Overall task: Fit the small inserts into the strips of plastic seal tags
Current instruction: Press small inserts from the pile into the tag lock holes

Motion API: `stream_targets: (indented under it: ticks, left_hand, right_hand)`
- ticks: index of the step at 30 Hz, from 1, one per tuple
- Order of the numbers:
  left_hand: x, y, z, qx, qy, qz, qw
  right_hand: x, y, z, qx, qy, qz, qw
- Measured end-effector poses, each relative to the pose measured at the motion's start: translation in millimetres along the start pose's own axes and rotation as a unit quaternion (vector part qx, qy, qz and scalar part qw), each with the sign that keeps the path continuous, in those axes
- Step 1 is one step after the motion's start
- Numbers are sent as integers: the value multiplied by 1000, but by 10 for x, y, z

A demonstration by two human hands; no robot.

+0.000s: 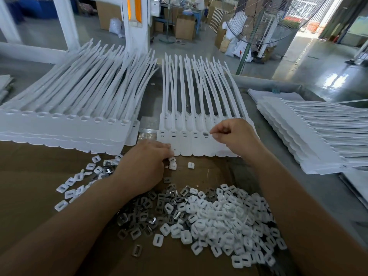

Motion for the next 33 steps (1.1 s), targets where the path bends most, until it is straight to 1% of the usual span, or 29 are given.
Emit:
stream_targets:
  ticks: [3, 7, 10, 14, 21, 28, 33]
  left_hand:
    - [45, 10, -45, -11, 3, 24, 1000]
    - [39, 52, -60, -12, -1, 3, 1000]
    - [67, 16, -65, -1, -14, 19, 1000]
    - [21, 16, -28, 8, -7, -1, 1000]
    - [10, 23, -5, 1, -7, -3, 1000]
    - [16, 24, -5, -13, -17, -3, 1000]
    - [14, 5, -20, 1, -9, -13, 1000]
  right_hand:
    - [-9, -142, 68, 7, 13, 2, 1000]
    - [29, -222, 179, -2, 15, 16, 1000]
    - [54, -251, 228, 2, 38, 18, 999]
    - [93, -275, 239, 6, 41, 27, 999]
    - [142, -318, 261, 1, 52, 36, 998]
    - [153, -320, 256, 32, 29, 43, 998]
    - [129, -363, 231, 22, 29, 72, 997]
Point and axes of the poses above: each hand's wrist, its own y-axis away from the middle knuckle, its own z-axis out of the palm, x = y × z, the point moved 4 cm from there along -y, towards the middle knuckle, and after that the axes turned 3 degrees about x, right-handed, at the moved point
